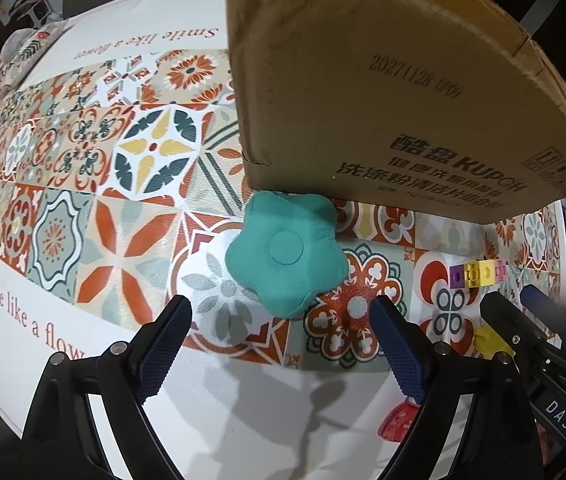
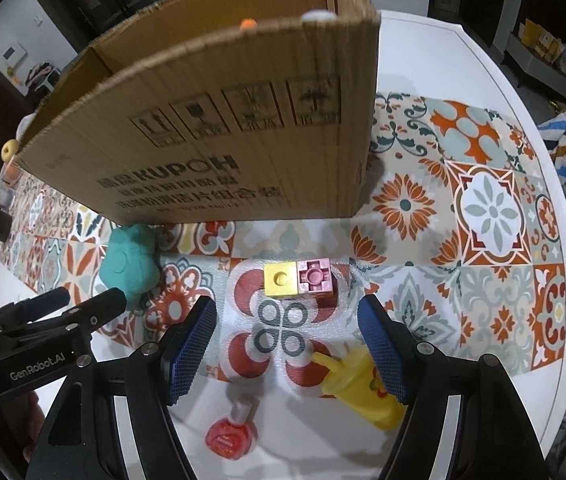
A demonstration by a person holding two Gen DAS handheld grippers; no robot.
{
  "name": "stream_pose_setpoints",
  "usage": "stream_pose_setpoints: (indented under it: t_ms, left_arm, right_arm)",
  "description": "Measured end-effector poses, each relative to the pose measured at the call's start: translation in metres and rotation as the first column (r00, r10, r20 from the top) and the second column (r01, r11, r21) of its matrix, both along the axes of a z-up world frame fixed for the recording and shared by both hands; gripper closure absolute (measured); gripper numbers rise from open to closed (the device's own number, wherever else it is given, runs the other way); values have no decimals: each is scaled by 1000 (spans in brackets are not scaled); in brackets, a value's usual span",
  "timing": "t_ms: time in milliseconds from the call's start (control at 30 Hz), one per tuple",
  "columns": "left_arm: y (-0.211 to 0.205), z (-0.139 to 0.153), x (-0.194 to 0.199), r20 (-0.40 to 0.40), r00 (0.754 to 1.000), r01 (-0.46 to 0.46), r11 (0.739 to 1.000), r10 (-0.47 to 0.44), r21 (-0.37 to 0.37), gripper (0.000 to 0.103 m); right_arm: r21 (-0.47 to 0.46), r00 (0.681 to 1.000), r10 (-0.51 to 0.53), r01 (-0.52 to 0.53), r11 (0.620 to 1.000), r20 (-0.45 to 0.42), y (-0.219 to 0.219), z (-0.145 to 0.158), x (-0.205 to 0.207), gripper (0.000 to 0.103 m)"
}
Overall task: Organize objects
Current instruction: 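Grasp the teal star plush with the left tool while the right tool grasps the yellow-pink blocks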
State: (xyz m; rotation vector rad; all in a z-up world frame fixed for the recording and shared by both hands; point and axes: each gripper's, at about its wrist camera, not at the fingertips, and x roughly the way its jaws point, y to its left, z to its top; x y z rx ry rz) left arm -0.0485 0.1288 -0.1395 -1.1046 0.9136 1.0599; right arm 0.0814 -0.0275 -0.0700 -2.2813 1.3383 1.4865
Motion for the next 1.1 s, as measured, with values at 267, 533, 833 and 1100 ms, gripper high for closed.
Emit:
stream_pose_setpoints:
  t_ms: [267, 533, 833, 1100]
  left_arm:
    - [13, -15, 4, 1, 1000, -2, 1000, 2, -24, 12]
    - [23, -32, 10, -7, 1000, 7, 999, -7, -52, 12]
    - [30, -38, 18, -3, 1000, 14, 998, -14, -60, 21]
    - [29, -36, 21, -8, 1000, 15, 999, -15, -51, 26]
  right_arm:
    - [24, 990, -112, 110, 994, 90, -7, -10, -2, 30]
    - [55, 961, -210, 204, 977, 177, -11, -25, -3, 30]
    - [81, 916, -307, 296, 952, 257, -14, -36, -6, 32]
    - [105, 836, -422, 413, 905, 350, -14, -44, -7, 60]
